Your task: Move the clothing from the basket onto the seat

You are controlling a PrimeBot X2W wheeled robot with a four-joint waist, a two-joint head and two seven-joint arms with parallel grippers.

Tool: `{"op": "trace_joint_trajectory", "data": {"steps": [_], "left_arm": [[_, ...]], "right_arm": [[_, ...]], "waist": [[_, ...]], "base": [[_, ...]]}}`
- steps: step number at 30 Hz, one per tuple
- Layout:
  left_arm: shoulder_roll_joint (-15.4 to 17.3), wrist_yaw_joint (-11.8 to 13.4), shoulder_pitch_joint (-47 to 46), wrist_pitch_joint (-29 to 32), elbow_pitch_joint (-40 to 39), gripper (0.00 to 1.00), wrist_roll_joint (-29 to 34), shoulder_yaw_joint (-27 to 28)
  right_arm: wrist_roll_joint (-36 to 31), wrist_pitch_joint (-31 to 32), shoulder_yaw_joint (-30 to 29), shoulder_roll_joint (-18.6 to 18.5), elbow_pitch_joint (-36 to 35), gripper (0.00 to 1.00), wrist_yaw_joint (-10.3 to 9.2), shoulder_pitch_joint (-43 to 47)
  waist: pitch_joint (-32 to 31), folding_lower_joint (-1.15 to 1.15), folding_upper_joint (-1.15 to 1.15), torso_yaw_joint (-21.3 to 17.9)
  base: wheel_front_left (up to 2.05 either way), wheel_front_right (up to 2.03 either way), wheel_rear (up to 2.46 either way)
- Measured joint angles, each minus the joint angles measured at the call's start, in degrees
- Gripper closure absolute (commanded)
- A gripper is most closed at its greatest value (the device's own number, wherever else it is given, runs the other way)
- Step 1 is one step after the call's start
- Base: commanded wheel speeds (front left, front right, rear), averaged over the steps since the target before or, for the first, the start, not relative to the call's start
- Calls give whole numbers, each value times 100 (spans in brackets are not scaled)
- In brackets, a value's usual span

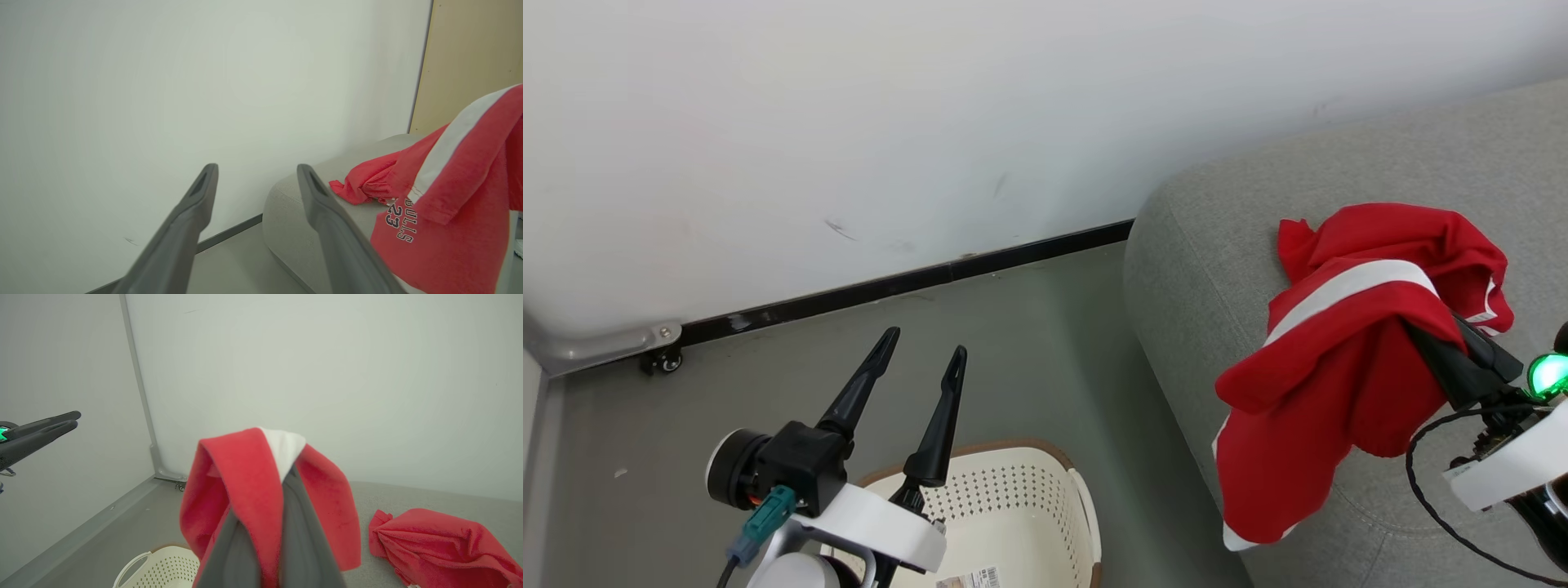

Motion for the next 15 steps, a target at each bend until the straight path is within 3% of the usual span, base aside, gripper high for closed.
{"op": "trace_joint_trajectory", "data": {"steps": [15], "left_arm": [[-14,94,3,-49,30,0,-8,167]], "right_arm": [[-422,-23,-857,402,-230,100,0,807]], "waist": [[12,0,0,-653]], "base": [[0,0,0]]}}
